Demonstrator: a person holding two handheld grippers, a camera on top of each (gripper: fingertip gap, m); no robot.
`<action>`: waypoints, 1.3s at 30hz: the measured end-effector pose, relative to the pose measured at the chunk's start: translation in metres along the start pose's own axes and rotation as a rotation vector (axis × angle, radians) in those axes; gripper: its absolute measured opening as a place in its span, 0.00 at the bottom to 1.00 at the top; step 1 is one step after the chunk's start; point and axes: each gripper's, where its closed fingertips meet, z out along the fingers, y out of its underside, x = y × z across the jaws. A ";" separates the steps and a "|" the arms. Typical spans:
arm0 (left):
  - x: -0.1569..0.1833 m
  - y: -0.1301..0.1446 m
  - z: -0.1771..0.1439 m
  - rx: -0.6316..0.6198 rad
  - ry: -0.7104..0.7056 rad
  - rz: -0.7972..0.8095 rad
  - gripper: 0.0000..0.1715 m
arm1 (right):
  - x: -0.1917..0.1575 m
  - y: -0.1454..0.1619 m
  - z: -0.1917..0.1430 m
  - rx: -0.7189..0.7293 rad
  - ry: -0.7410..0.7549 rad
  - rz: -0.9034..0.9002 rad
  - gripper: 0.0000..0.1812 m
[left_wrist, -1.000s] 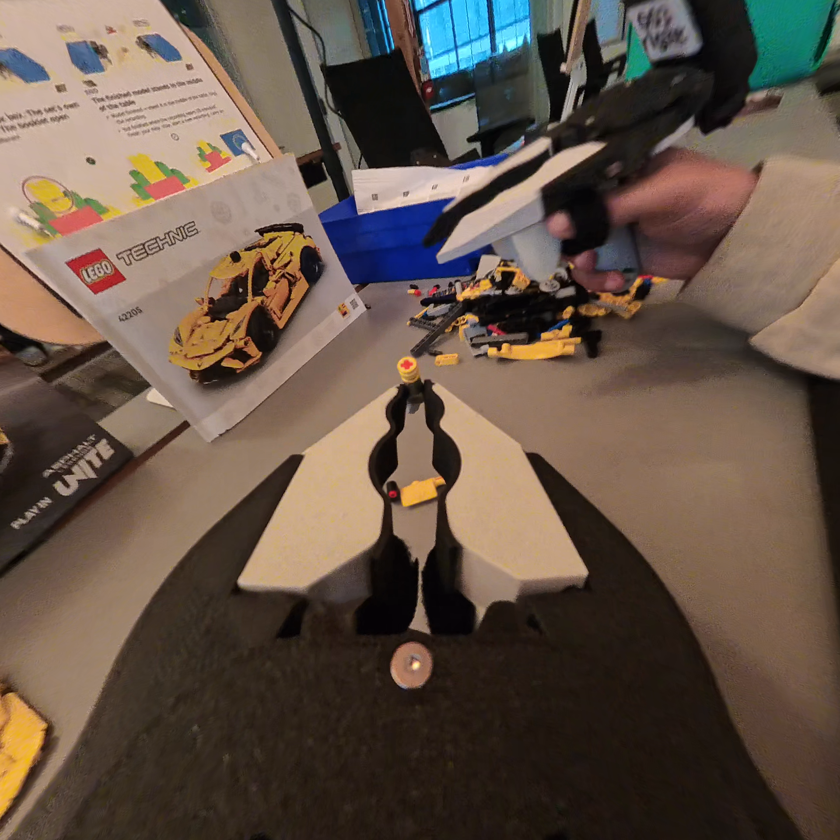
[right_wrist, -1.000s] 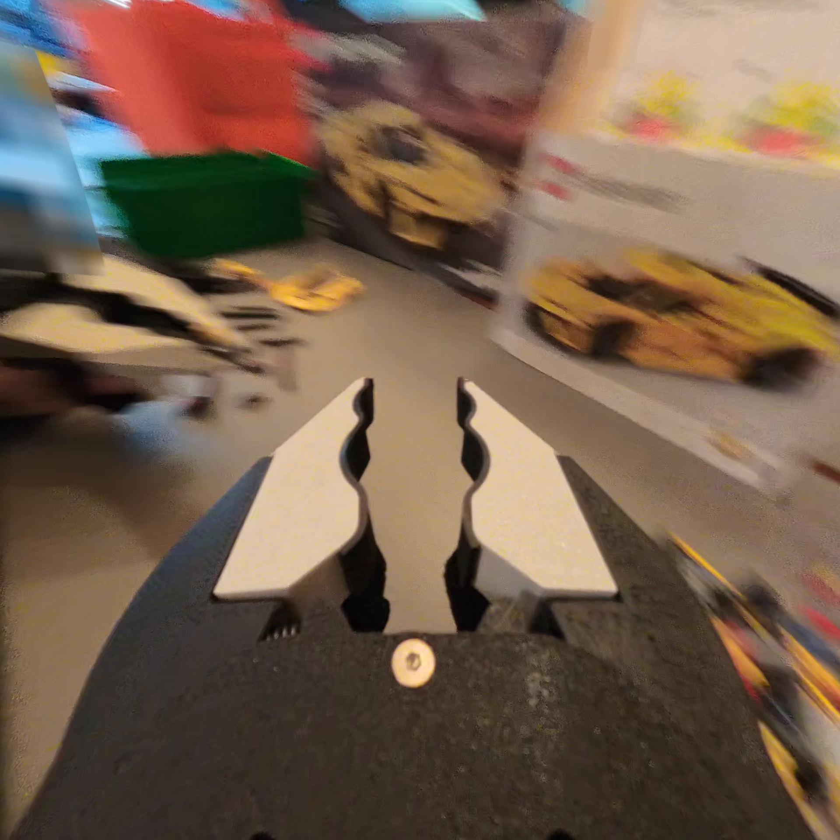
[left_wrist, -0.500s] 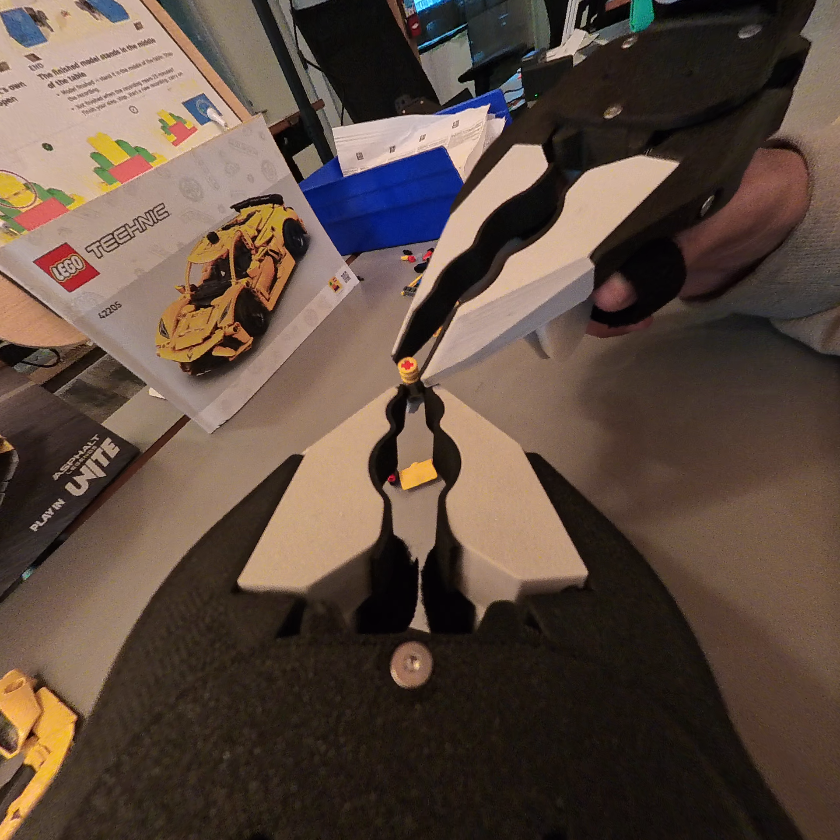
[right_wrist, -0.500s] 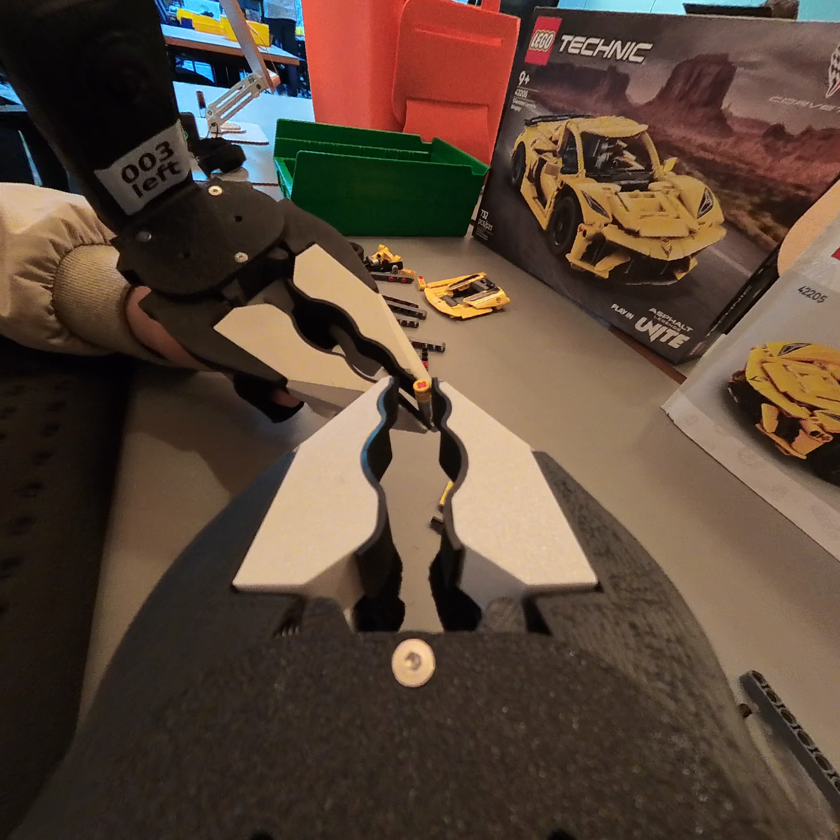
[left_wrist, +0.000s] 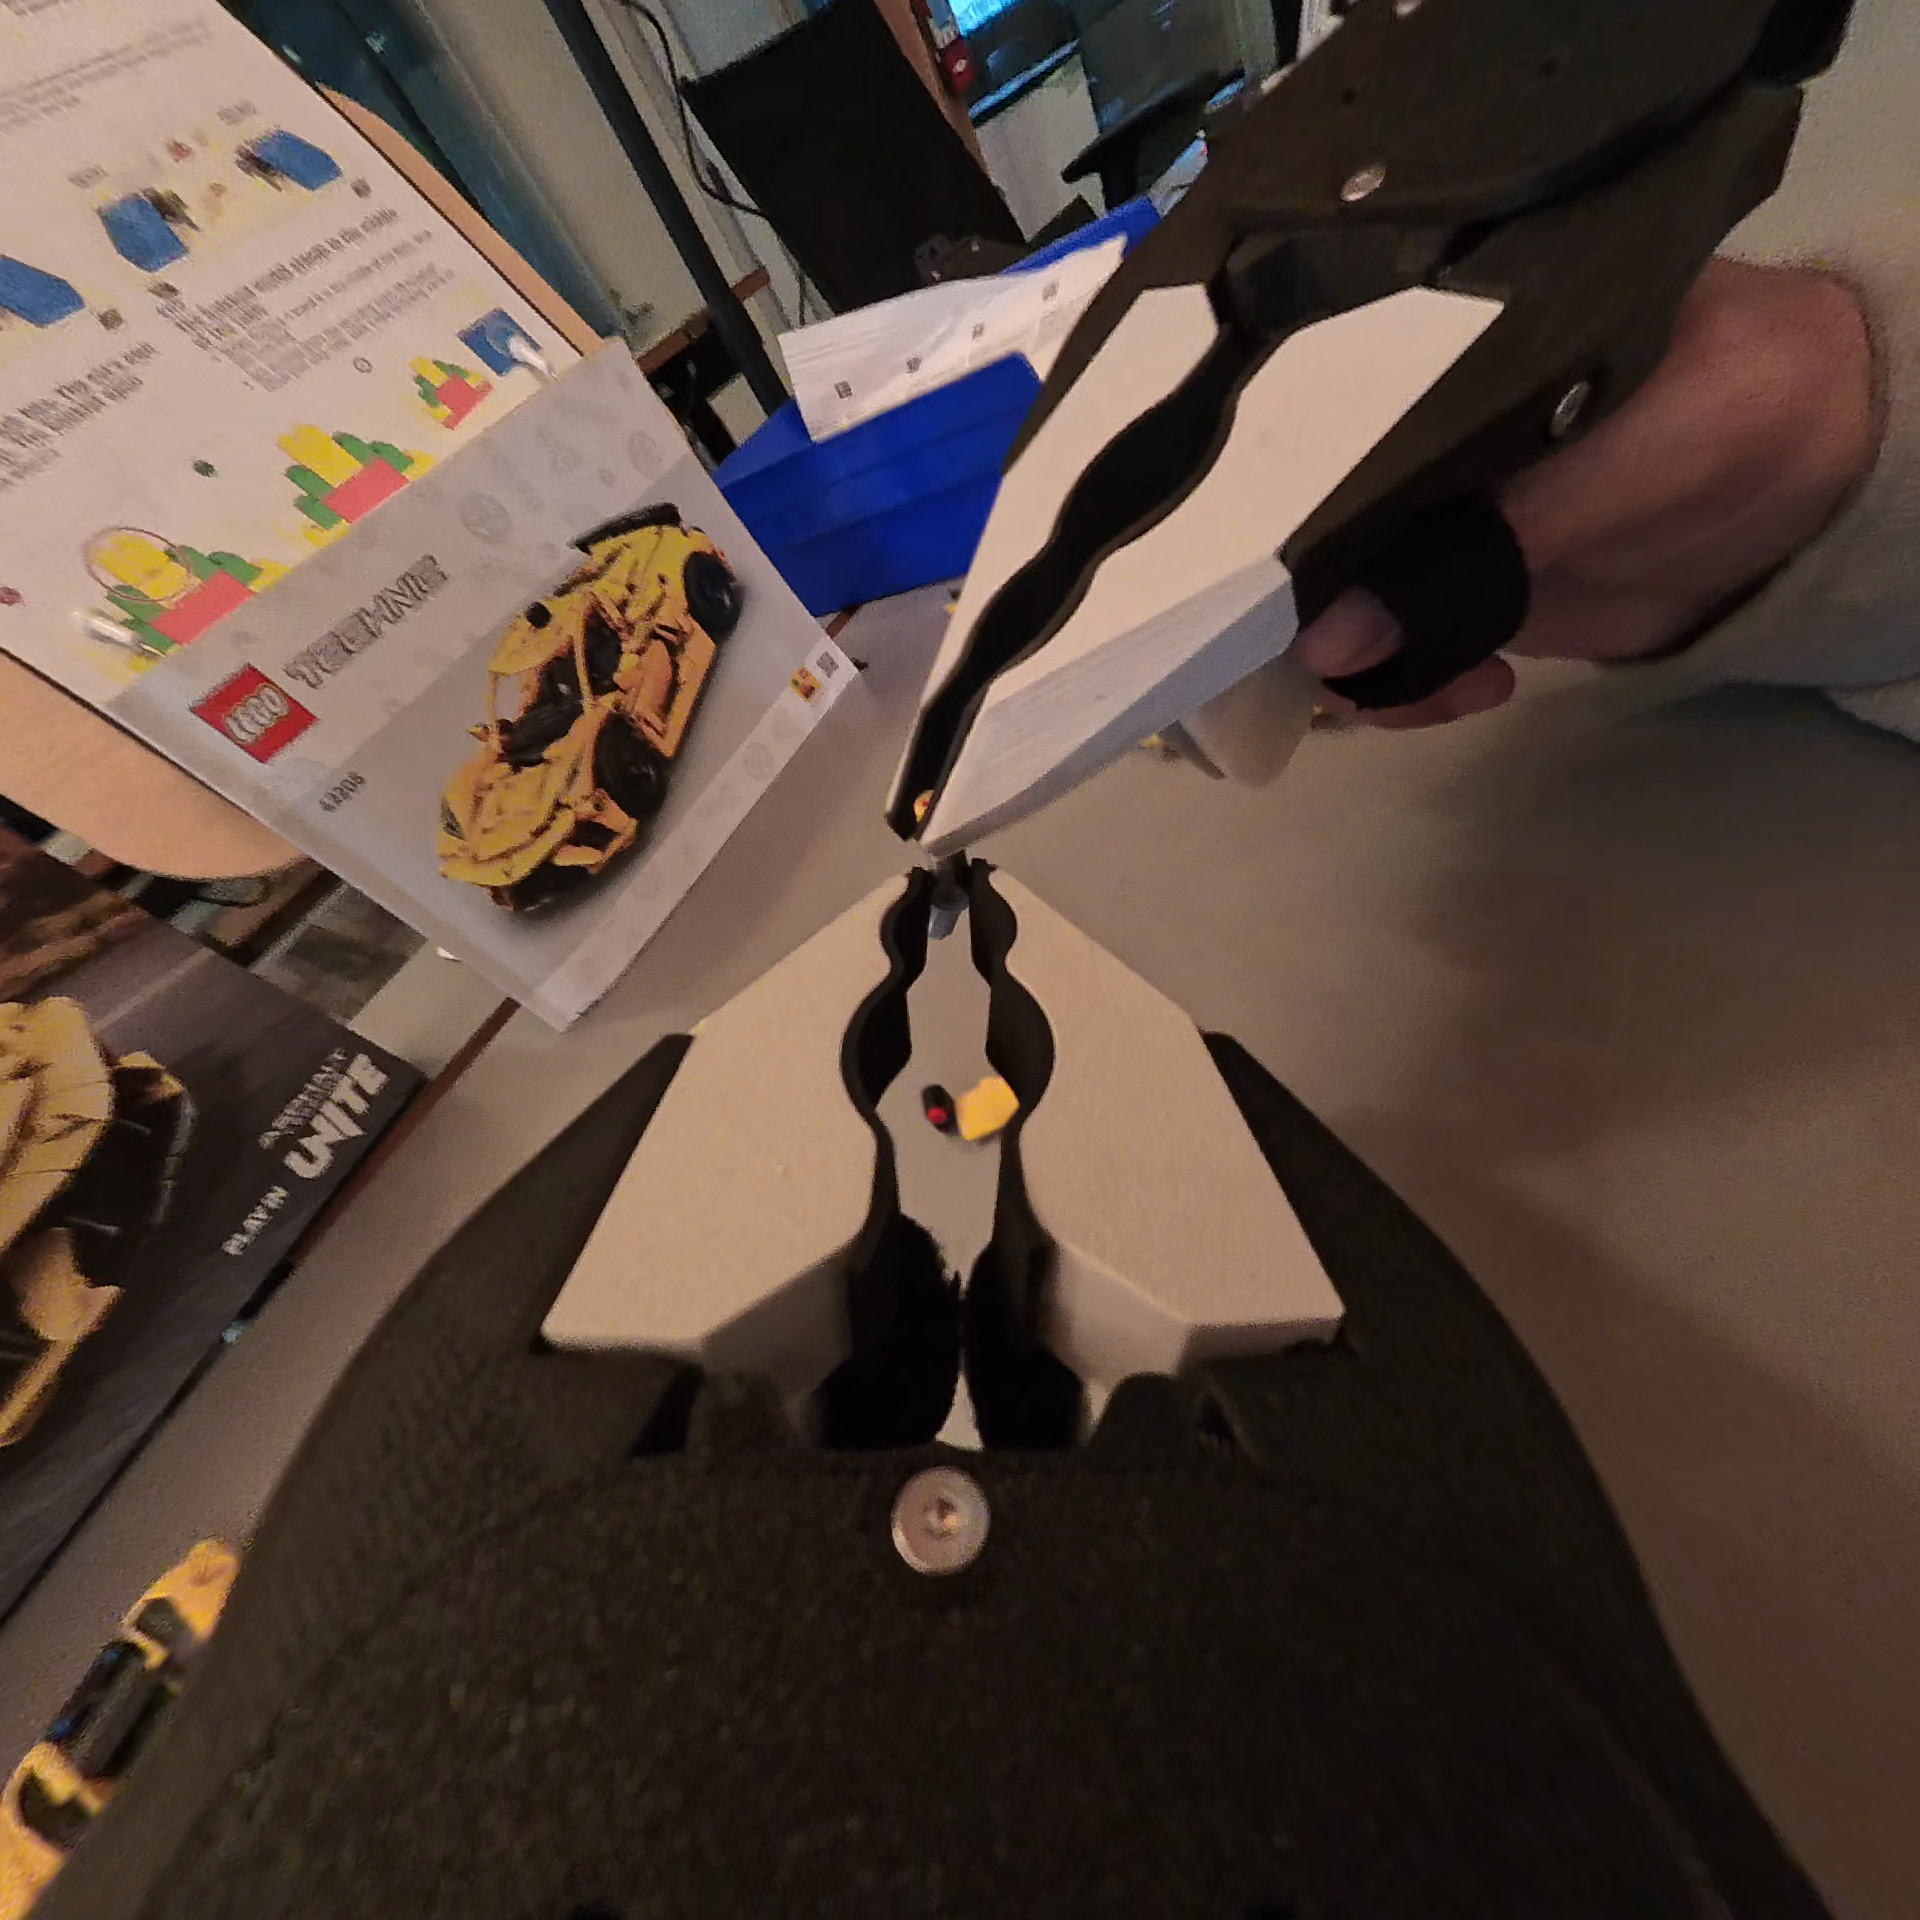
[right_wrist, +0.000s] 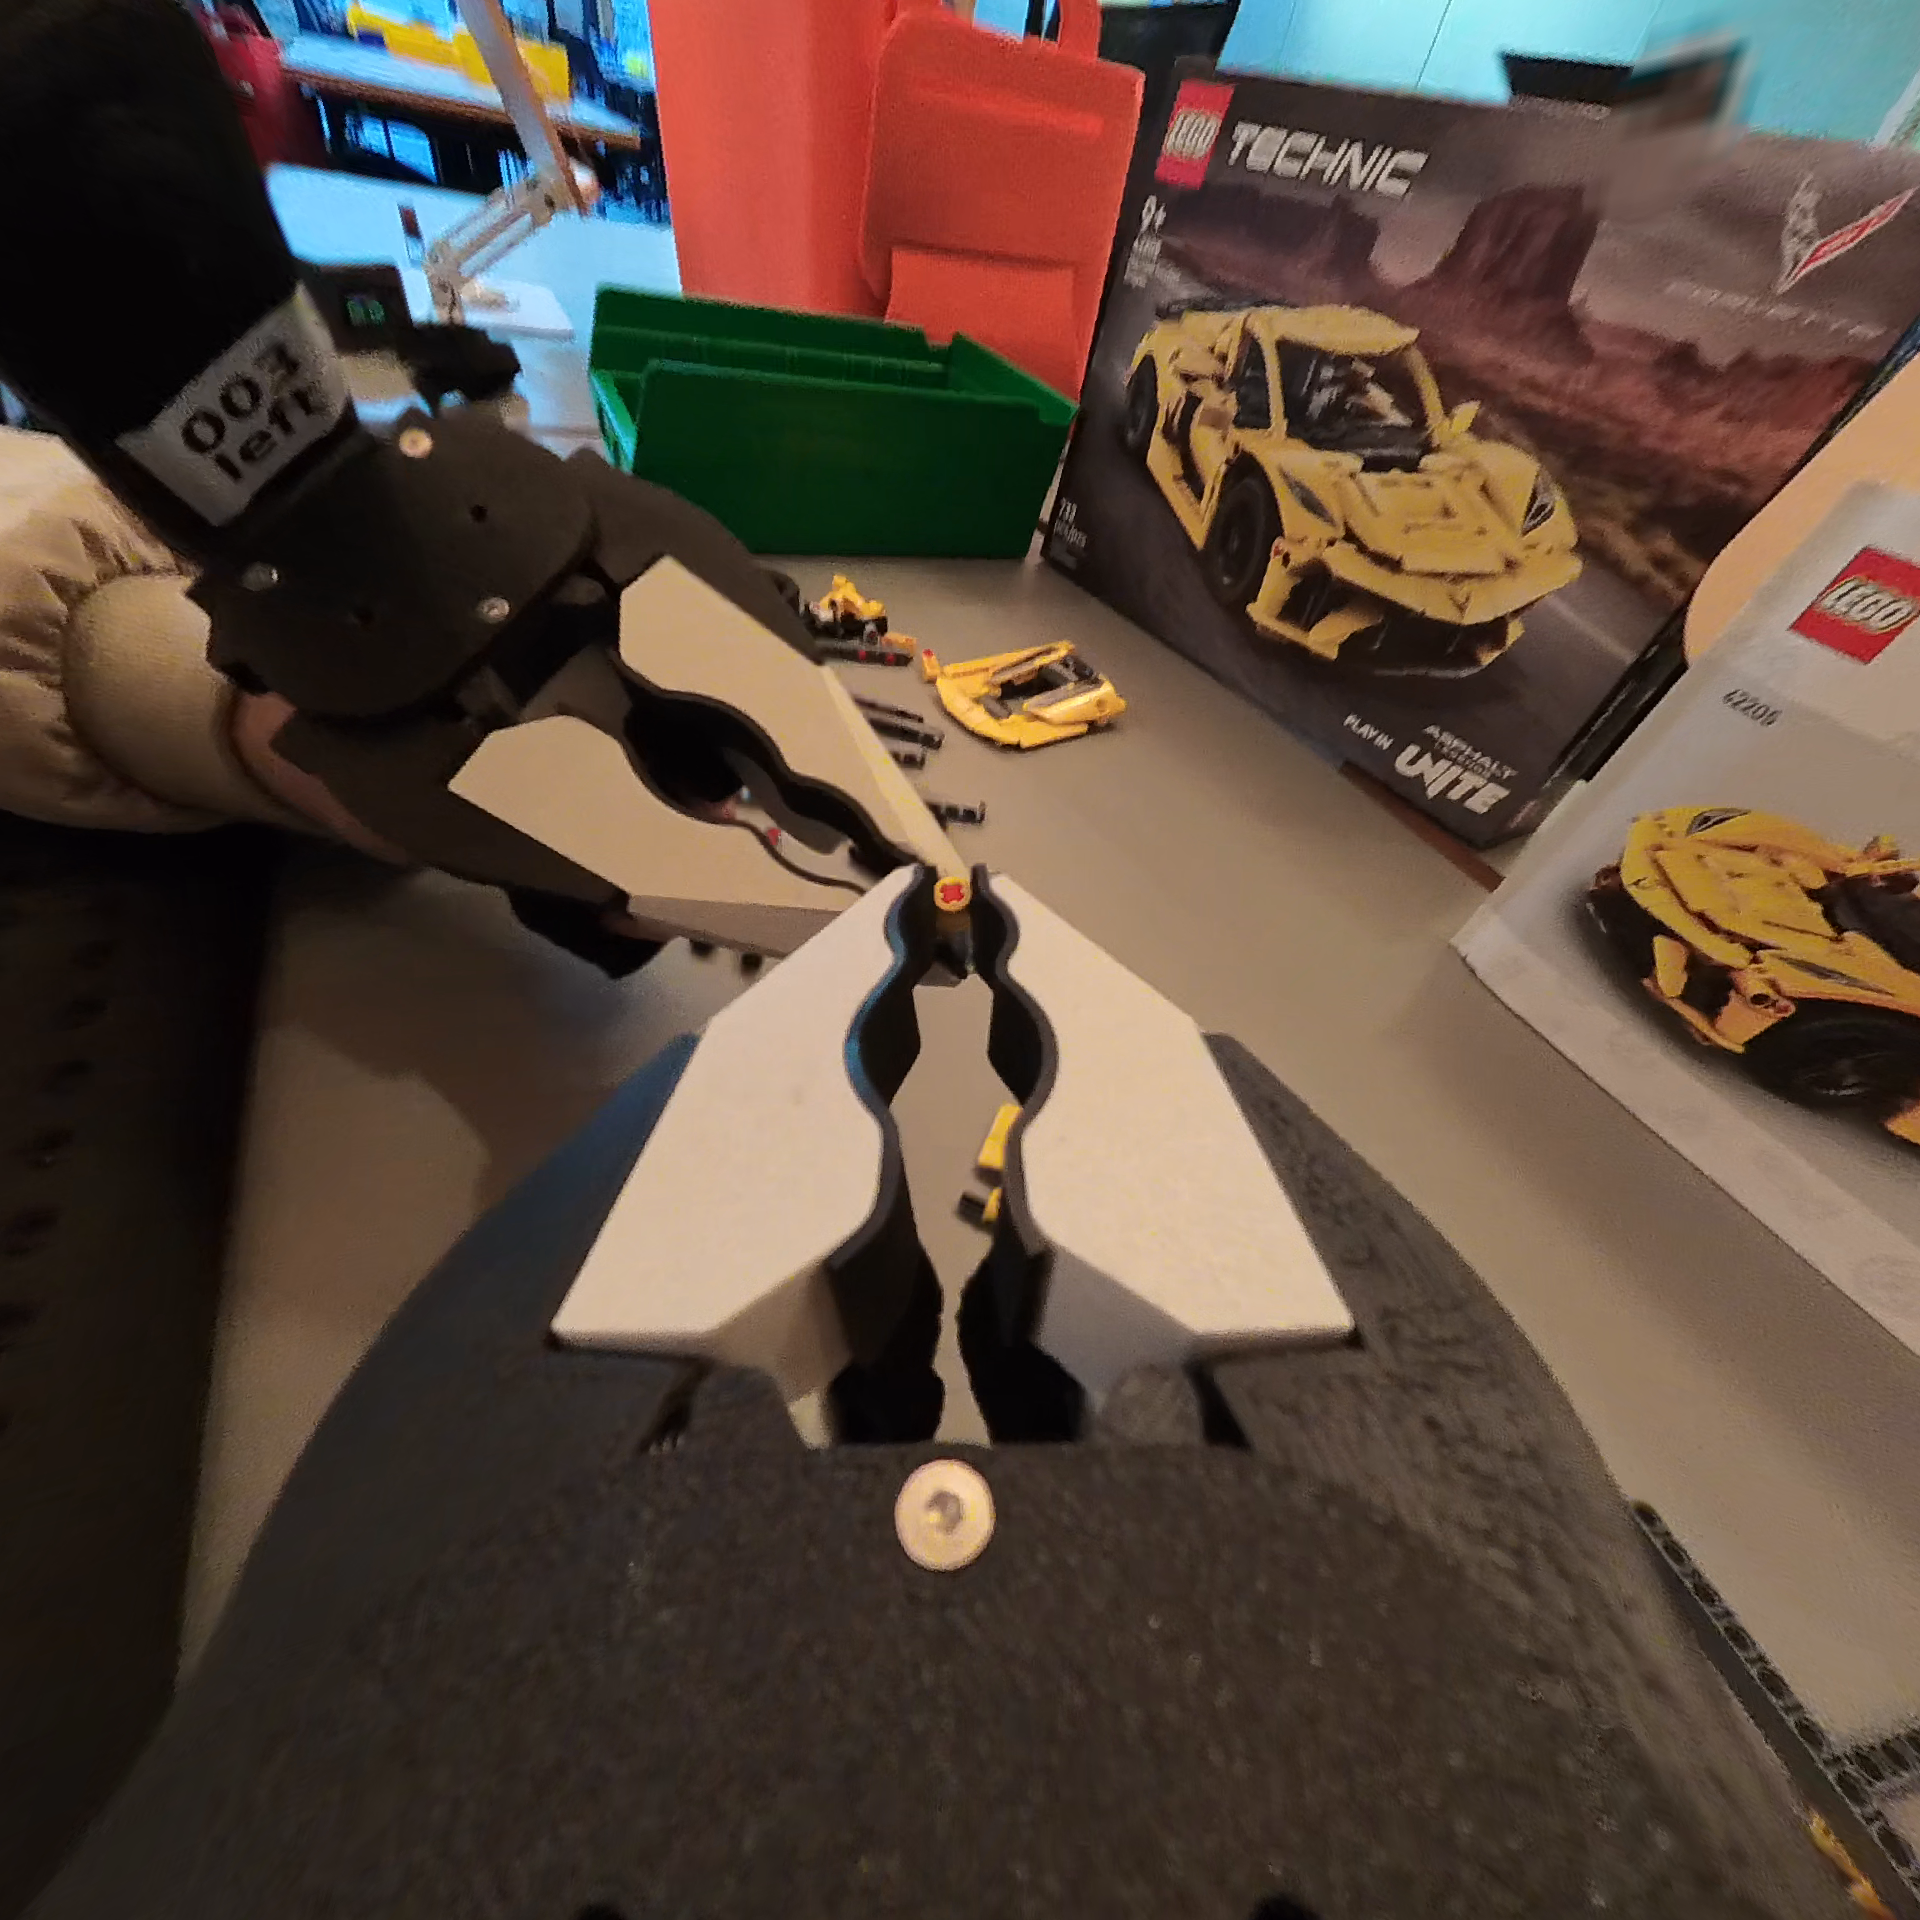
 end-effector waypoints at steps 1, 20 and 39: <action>-0.002 -0.003 -0.001 0.005 -0.022 0.018 0.05 | 0.001 -0.005 -0.001 0.029 0.001 0.016 0.03; -0.019 -0.004 -0.013 0.017 -0.199 0.210 0.04 | 0.050 -0.079 -0.102 0.721 -0.447 0.766 0.04; -0.015 -0.003 -0.015 0.021 -0.172 0.215 0.04 | 0.172 0.140 -0.182 -0.483 0.944 0.443 0.15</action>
